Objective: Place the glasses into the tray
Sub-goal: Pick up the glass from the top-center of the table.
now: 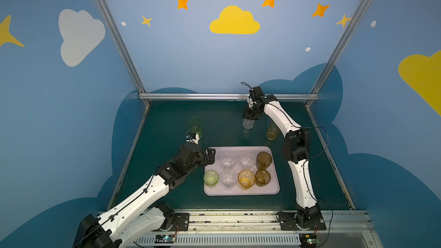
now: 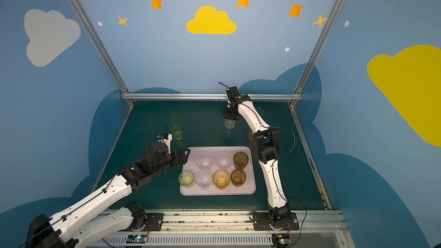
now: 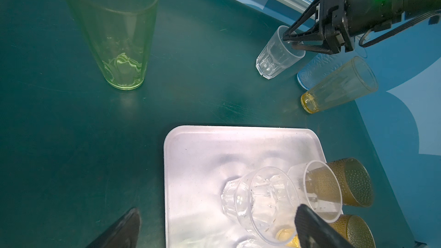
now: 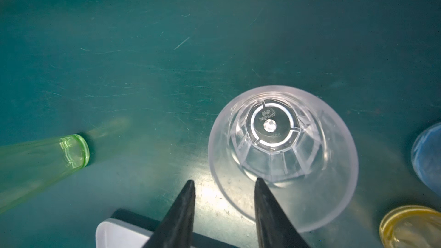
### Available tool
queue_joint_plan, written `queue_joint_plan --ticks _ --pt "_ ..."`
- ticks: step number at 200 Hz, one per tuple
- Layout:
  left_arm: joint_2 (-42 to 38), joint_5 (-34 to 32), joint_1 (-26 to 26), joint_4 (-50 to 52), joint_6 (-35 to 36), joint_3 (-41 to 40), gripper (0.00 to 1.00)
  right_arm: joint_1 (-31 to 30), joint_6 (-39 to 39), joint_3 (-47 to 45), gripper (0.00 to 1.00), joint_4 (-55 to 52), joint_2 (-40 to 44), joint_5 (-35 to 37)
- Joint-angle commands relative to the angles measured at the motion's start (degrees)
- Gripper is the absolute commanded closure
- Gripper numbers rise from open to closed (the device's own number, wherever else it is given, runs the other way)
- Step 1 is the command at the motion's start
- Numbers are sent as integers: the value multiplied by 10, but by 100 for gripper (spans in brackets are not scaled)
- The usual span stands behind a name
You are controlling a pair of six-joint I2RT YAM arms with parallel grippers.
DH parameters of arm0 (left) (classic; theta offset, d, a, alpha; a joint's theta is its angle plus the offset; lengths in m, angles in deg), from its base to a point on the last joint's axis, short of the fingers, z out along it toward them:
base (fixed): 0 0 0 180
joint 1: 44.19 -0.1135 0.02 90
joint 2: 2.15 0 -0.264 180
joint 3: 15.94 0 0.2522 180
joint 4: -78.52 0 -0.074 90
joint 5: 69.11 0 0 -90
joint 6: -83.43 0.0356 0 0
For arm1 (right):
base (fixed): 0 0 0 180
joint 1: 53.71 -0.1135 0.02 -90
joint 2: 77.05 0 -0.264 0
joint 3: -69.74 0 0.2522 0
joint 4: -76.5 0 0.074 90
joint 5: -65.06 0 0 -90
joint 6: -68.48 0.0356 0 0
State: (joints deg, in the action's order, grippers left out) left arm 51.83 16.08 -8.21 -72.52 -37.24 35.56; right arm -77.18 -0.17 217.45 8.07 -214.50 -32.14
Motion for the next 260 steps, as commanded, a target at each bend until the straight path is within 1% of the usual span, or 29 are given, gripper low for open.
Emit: queue_joint_plan --ticks 1,22,44,69,114,150,188,204,224,248,260 --pt "0 -7 -3 -3 -2 4 0 -3 -13 23 59 -5 -9 -5" --pt "6 -1 -5 -10 -1 1 0 -4 -12 25 59 0 -16 -15" --pt "13 4 -8 -11 -1 2 0 -5 -7 26 62 8 -22 -25" --pt "17 15 -9 -14 5 2 0 -7 -8 37 63 11 -35 -27" --pt "17 10 -12 -12 3 1 0 -10 -11 55 65 4 -53 -23" --pt "19 10 -15 -12 0 1 0 -13 -19 55 73 8 -57 -20" --pt "18 10 -17 -10 -1 1 0 -16 -28 55 81 10 -56 -3" --pt "17 7 -17 -7 -3 1 0 -17 -31 55 83 8 -57 2" --pt "15 6 -17 -4 -3 1 0 -18 -34 55 89 5 -58 11" --pt "13 6 -18 -6 -6 0 0 -21 -42 54 92 3 -57 19" --pt "13 8 -18 -5 -5 1 0 -23 -46 55 95 1 -55 26"
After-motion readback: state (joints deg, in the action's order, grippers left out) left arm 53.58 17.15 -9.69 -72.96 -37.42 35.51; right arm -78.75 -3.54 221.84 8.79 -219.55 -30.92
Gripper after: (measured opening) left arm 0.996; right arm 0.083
